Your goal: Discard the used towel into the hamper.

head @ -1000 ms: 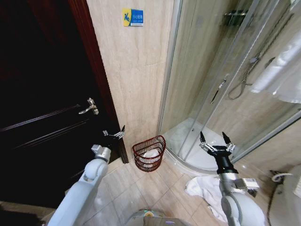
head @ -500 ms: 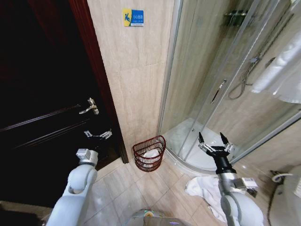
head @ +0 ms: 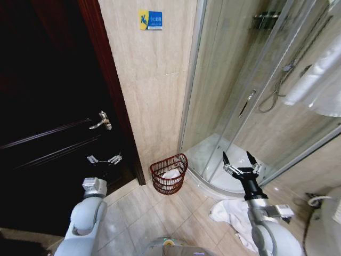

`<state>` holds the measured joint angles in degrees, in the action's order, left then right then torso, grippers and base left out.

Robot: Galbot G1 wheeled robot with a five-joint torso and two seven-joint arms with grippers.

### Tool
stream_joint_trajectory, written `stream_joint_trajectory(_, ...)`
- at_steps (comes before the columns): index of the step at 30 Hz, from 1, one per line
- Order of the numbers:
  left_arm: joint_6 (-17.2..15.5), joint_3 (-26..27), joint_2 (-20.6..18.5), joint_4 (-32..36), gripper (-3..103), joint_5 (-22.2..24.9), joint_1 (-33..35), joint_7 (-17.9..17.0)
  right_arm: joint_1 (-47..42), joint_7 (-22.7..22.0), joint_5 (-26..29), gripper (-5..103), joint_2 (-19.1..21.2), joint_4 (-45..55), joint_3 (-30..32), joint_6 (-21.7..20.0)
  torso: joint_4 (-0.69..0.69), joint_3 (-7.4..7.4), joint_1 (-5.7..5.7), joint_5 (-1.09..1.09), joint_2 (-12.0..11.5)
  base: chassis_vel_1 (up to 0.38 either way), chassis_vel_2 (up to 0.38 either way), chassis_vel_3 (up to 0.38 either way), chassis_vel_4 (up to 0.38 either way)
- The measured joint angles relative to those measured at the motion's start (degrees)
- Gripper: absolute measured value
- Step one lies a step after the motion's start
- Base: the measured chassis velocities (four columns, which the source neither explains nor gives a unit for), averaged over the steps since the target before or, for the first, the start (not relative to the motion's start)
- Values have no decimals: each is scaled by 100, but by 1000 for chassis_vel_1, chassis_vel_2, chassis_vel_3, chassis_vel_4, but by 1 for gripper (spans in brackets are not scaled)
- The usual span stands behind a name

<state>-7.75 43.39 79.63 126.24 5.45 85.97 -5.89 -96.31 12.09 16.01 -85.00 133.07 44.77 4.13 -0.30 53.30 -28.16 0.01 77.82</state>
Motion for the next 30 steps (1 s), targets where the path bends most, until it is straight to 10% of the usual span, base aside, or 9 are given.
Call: stream_joint_trajectory(30, -146, -46, -86, 31, 100, 201, 117, -1, -274, -162, 19, 100, -83, 206, 21, 16, 0, 0, 0, -1, 0, 0, 0, 0, 0)
